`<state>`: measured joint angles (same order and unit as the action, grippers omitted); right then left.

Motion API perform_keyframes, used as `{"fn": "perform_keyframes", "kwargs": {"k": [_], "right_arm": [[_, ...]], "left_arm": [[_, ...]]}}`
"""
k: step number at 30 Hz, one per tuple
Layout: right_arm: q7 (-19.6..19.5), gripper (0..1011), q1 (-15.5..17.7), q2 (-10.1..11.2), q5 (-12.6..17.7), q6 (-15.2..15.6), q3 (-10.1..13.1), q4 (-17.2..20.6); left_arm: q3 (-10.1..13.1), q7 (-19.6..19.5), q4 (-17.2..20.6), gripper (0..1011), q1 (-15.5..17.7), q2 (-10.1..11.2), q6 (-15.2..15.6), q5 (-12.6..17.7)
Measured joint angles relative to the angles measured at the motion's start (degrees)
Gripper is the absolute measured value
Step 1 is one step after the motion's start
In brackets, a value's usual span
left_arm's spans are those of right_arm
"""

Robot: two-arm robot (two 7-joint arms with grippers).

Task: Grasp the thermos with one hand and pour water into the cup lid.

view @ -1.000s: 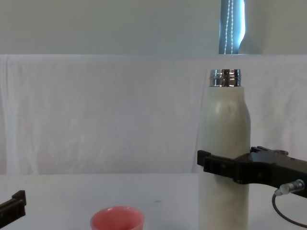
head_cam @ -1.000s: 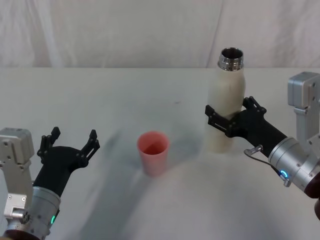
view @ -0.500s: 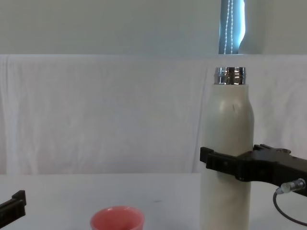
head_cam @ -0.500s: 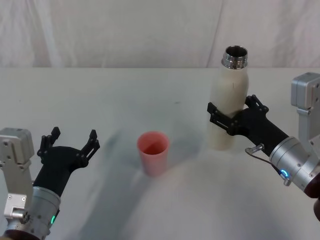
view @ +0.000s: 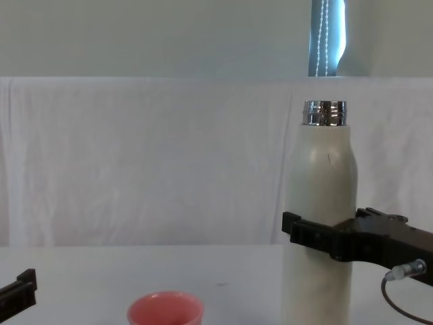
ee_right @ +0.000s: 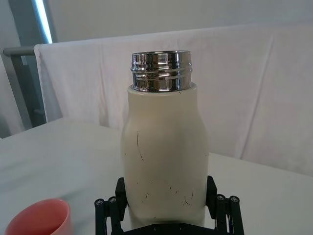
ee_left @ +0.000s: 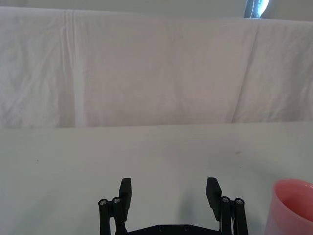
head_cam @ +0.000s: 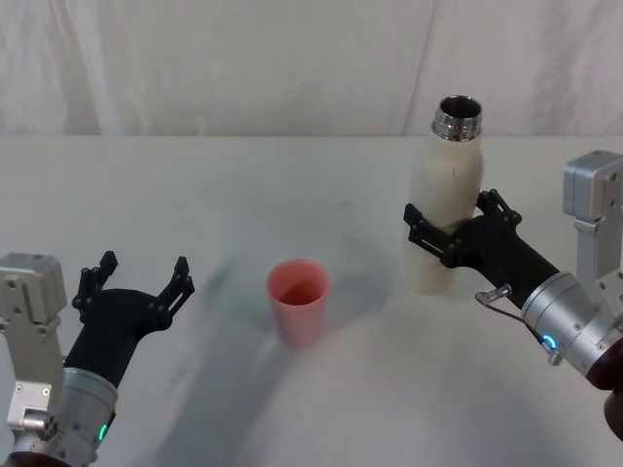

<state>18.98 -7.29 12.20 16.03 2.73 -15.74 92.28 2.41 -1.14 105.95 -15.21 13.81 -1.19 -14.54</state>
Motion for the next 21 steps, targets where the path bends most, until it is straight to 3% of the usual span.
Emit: {"fn": "perform_keyframes", "kwargs": {"k": [21], "right_arm": [[-1.8, 958, -2.0, -0.4, 0.0, -3.2, -3.0, -5.0]], "left_arm": [[0.0, 0.0, 0.0, 1001, 0.0, 0.0, 0.0, 0.0]]}}
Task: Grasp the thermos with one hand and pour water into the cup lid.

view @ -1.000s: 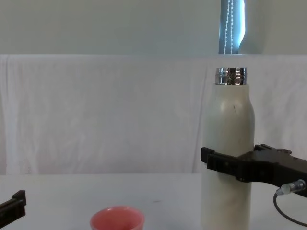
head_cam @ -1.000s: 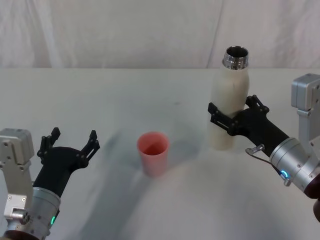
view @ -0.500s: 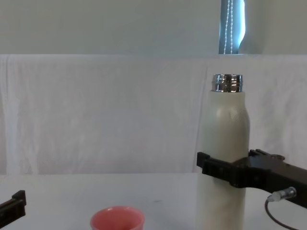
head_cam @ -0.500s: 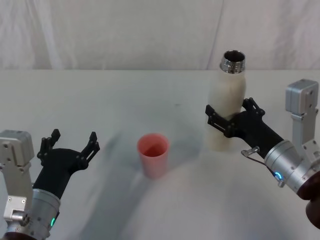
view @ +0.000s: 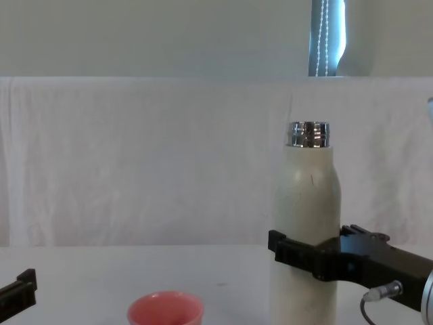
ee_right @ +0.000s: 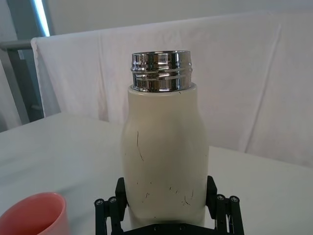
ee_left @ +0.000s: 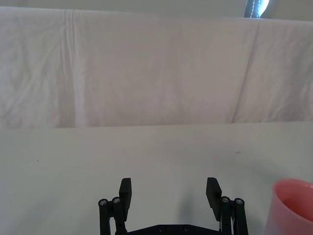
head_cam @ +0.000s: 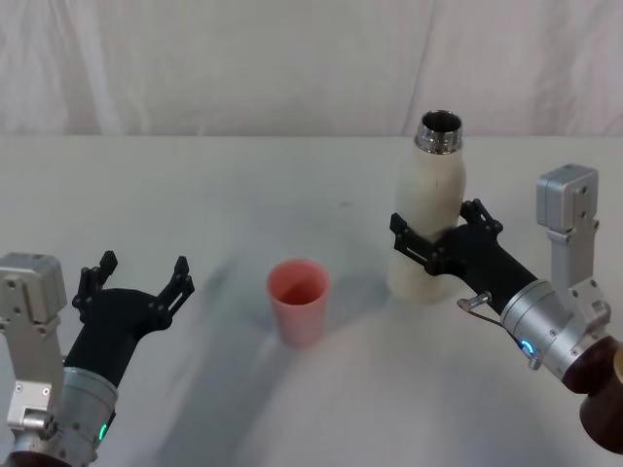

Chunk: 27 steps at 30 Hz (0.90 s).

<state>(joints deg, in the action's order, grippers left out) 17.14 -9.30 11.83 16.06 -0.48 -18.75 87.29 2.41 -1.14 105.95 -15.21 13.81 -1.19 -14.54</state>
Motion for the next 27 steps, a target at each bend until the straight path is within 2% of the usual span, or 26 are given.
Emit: {"fn": "perform_keyframes", "kwargs": {"k": [27], "right_arm": [[-0.3, 959, -0.3, -0.7, -0.1, -1.3, -0.5, -2.3]], "left_arm": [[0.0, 0.0, 0.0, 1001, 0.0, 0.0, 0.0, 0.0]]}}
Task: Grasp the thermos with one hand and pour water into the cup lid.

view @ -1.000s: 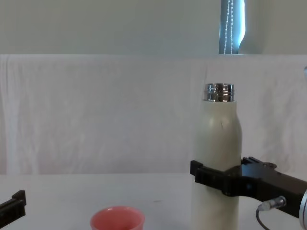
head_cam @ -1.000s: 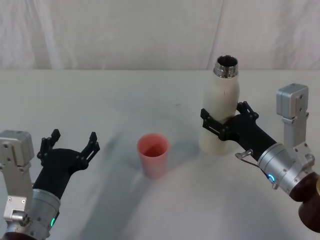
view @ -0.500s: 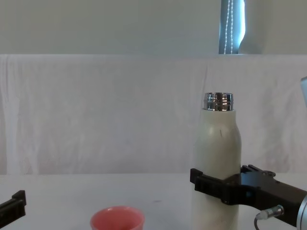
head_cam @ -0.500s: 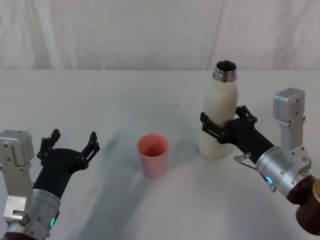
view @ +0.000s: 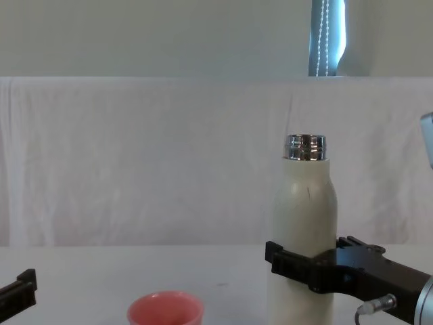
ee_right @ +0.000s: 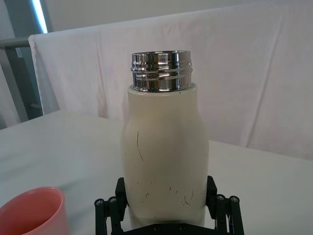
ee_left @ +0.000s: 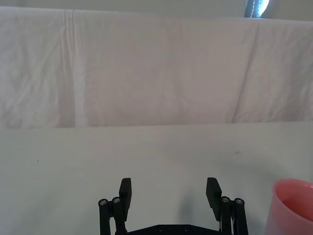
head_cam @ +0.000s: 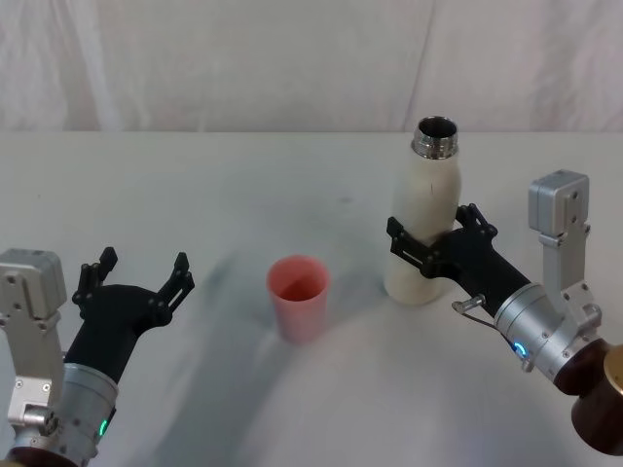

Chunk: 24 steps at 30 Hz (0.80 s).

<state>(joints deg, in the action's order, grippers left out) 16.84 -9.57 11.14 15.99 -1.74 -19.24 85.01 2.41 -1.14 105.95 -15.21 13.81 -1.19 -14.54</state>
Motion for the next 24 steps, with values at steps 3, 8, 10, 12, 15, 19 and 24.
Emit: {"fn": "perform_keyframes", "kwargs": {"k": [3, 8, 10, 12, 15, 19, 24], "right_arm": [[0.1, 959, -0.1, 0.0, 0.0, -0.1, 0.0, -0.2], [0.2, 959, -0.1, 0.0, 0.1, -0.2, 0.0, -0.4], [0.2, 959, -0.1, -0.1, 0.1, -0.3, 0.0, -0.5], [0.2, 959, -0.1, -0.1, 0.1, -0.3, 0.0, -0.6], [0.3, 959, -0.1, -0.1, 0.2, -0.4, 0.0, -0.7], [0.3, 959, -0.1, -0.1, 0.2, -0.4, 0.0, -0.7], [0.5, 959, 0.0, 0.0, 0.3, -0.4, 0.0, -0.7]], "left_arm": [[0.0, 0.0, 0.0, 1001, 0.0, 0.0, 0.0, 0.0], [0.0, 0.0, 0.0, 1001, 0.0, 0.0, 0.0, 0.0], [0.0, 0.0, 0.0, 1001, 0.0, 0.0, 0.0, 0.0], [0.0, 0.0, 0.0, 1001, 0.0, 0.0, 0.0, 0.0], [0.0, 0.0, 0.0, 1001, 0.0, 0.0, 0.0, 0.0], [0.0, 0.0, 0.0, 1001, 0.0, 0.0, 0.0, 0.0], [0.0, 0.0, 0.0, 1001, 0.0, 0.0, 0.0, 0.0]]}}
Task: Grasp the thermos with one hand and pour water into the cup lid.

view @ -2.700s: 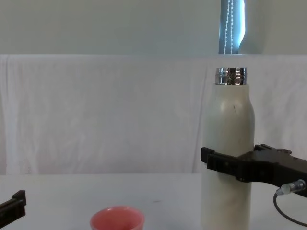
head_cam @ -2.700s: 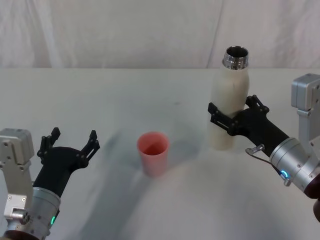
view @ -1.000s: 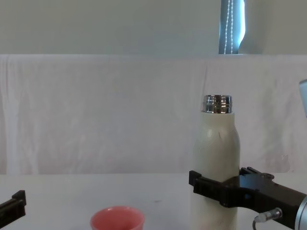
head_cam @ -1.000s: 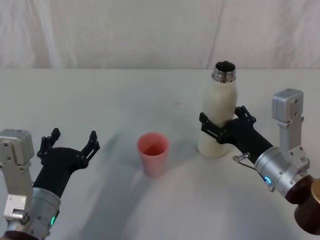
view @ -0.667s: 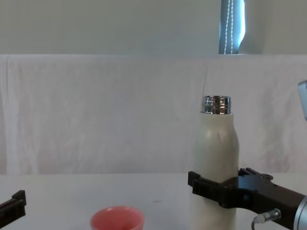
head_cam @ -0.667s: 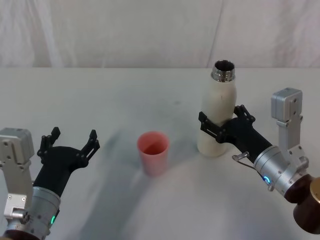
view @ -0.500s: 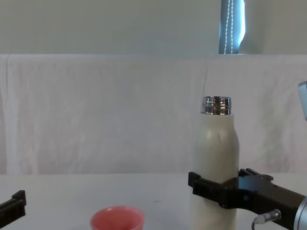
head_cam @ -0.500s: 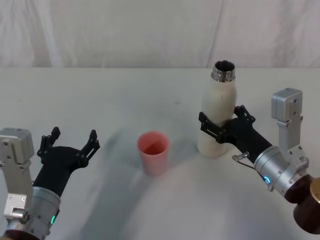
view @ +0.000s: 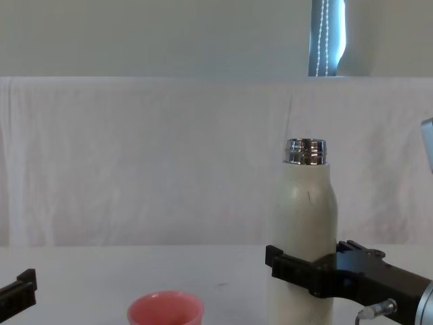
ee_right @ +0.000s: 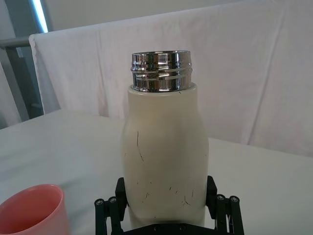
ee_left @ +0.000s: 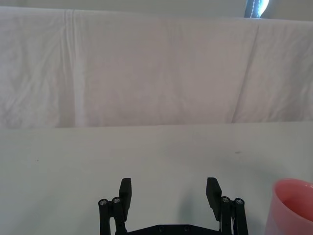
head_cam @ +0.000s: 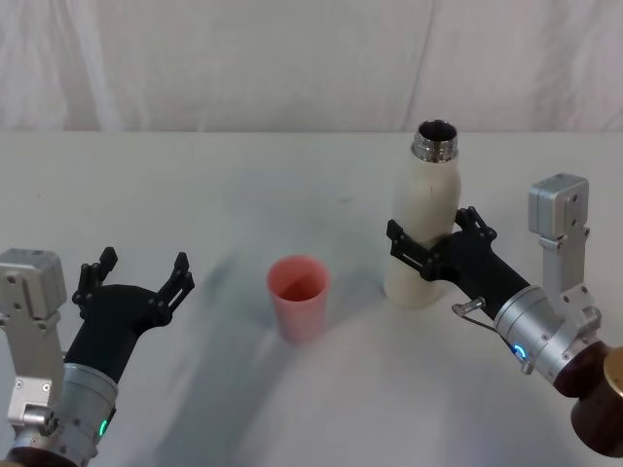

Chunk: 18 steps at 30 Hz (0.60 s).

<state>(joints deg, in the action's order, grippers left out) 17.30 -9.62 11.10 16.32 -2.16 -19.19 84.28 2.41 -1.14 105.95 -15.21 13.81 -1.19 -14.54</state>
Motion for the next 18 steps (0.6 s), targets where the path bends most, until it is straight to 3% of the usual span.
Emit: {"fn": "perform_keyframes", "kwargs": {"k": [5, 18], "right_arm": [[0.1, 1001, 0.0, 0.0, 0.1, 0.0, 0.0, 0.0], [0.3, 1000, -0.2, 0.2, 0.2, 0.1, -0.1, -0.1]], "left_arm": [[0.0, 0.0, 0.0, 1001, 0.0, 0.0, 0.0, 0.0], [0.0, 0.0, 0.0, 1001, 0.0, 0.0, 0.0, 0.0]]}}
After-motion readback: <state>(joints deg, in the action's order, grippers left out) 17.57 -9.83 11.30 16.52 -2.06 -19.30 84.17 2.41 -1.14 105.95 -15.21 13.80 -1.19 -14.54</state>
